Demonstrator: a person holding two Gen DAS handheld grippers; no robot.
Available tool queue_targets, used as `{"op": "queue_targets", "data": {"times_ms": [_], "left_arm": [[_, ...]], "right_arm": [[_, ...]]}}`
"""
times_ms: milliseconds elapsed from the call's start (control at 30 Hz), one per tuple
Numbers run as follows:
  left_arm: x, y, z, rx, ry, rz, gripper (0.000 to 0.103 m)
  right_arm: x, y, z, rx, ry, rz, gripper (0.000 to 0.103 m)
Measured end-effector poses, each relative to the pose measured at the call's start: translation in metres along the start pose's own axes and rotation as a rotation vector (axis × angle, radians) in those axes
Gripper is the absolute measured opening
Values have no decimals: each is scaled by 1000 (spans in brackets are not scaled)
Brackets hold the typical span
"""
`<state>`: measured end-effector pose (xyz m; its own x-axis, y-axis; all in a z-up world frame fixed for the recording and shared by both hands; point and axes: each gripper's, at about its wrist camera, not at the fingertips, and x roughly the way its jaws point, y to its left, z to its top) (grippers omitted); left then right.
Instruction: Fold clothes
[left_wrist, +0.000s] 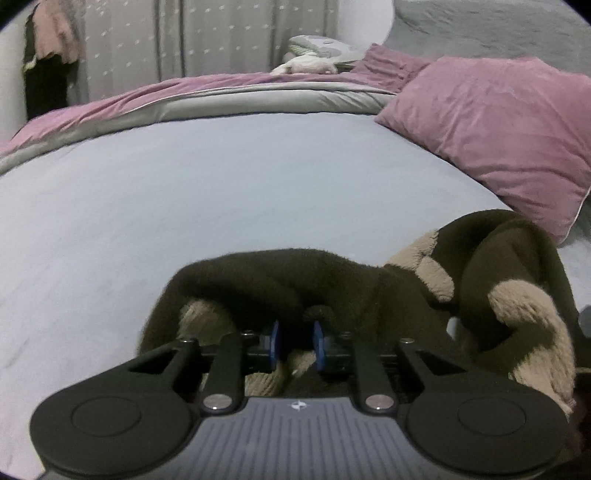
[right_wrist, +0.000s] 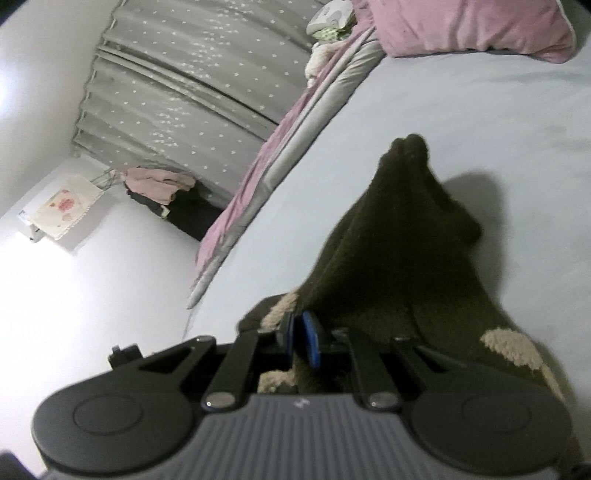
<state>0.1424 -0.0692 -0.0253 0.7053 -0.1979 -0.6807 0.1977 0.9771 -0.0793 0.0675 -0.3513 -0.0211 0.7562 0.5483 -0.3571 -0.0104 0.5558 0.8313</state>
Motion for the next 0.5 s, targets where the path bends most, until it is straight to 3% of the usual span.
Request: {"op": "queue_targets", "data": {"times_ms": [100, 167, 300, 400, 467, 500], "left_arm": [[-22, 20, -8, -58, -7, -19, 39], [-36, 33, -15, -97, -16, -38, 44], [-64, 58, -32, -163, -22, -62, 49], [-79, 70, -46, -189, -26, -74, 53], [-85, 75, -57, -193, -34, -79, 54], [-87, 78, -62, -195, -41, -80, 55]], "right_arm": [[5, 17, -7, 15, 29, 127, 4], [9, 36, -12, -53, 32, 134, 4], [20, 59, -23, -124, 5, 70, 4], [24, 64, -26, -151, -42, -10, 12], [27, 65, -28, -158, -61, -57, 46], [27, 64, -29, -161, -70, -91, 55]]}}
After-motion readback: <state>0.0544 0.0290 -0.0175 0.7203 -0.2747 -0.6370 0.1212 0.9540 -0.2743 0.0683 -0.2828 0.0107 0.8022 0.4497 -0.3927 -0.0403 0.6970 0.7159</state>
